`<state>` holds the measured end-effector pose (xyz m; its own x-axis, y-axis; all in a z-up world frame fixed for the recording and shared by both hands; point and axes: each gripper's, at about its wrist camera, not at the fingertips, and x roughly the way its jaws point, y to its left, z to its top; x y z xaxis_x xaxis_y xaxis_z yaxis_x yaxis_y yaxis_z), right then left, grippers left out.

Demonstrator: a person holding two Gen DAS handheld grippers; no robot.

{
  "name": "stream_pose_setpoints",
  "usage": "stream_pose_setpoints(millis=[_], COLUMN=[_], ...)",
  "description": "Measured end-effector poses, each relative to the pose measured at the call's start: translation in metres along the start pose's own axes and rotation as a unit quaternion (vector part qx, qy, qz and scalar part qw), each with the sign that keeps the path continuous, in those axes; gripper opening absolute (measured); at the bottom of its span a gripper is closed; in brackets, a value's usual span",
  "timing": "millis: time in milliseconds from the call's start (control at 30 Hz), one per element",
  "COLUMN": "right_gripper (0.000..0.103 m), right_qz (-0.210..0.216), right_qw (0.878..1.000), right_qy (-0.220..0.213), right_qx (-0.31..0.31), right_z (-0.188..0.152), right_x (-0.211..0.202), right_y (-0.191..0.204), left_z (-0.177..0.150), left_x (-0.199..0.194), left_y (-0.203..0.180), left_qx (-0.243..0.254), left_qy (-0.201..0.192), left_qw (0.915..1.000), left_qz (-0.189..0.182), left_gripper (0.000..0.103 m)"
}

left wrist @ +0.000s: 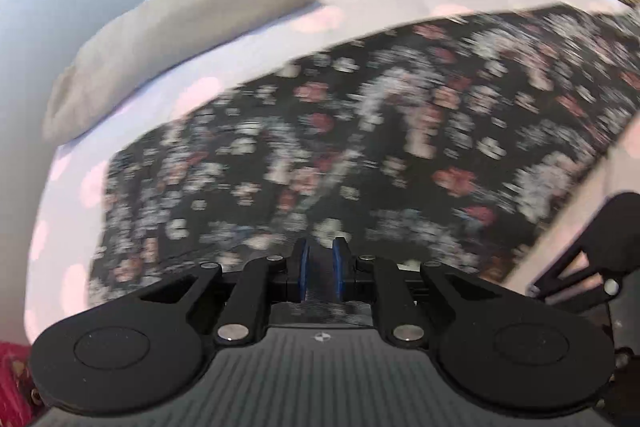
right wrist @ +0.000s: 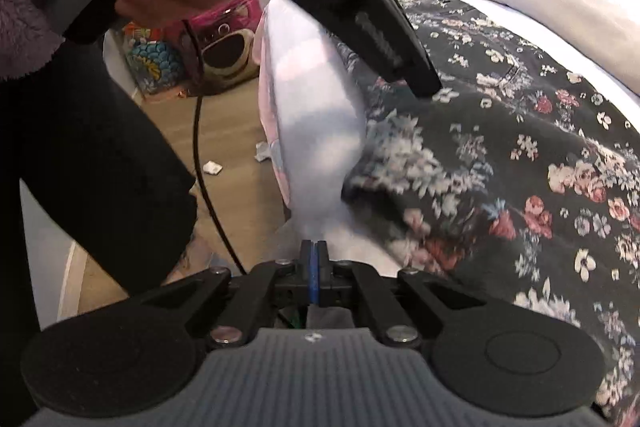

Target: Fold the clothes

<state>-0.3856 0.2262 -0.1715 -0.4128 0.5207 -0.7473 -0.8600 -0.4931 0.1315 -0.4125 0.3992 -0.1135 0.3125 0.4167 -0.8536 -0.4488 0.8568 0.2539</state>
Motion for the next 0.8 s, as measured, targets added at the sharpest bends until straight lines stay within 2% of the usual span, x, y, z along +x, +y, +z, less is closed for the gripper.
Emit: stream_pose_setpoints(millis=[100, 233, 367, 433, 500, 633, 800], right_gripper=[0.005, 0.005, 0.006, 0.006, 0.006, 0.006, 0.006], right_qz=[-0.020, -0.078, -0.160, -0.196, -0.214, -0.215, -0.215], right_qw=[1.000, 0.996, 0.983, 0.974, 0.968, 0.966, 0.966], right_qy=[-0.007, -0.038, -0.059, -0.038, -0.007, 0.043, 0.062], right_qx=[0.000, 0.001, 0.066, 0.106, 0.132, 0.136, 0.132], right_z=[0.002, 0.003, 0.006, 0.001, -0.010, -0.034, -0.037], right_x=[-0.019, -0.059, -0.089, -0.092, -0.088, -0.080, -0.085], right_y=[-0.005, -0.018, -0.051, -0.072, -0.086, -0.089, -0.083], left_z=[-0.004, -0.010, -0.015, -0.018, -0.019, -0.024, -0.023], left_x=[0.000, 0.001, 0.006, 0.009, 0.012, 0.013, 0.011], left_y=[-0.017, -0.030, -0.037, -0.038, -0.038, -0.045, -0.050], left_qx=[0.027, 0.045, 0.058, 0.064, 0.065, 0.087, 0.098], left_qy=[0.001, 0.007, 0.022, 0.031, 0.038, 0.048, 0.059], left_qw=[0.9994, 0.9983, 0.9971, 0.9965, 0.9961, 0.9943, 0.9930], left_qz=[-0.021, -0.037, -0.043, -0.045, -0.046, -0.039, -0.029], left_gripper=[0.011, 0.011, 0.011, 0.011, 0.011, 0.011, 0.011])
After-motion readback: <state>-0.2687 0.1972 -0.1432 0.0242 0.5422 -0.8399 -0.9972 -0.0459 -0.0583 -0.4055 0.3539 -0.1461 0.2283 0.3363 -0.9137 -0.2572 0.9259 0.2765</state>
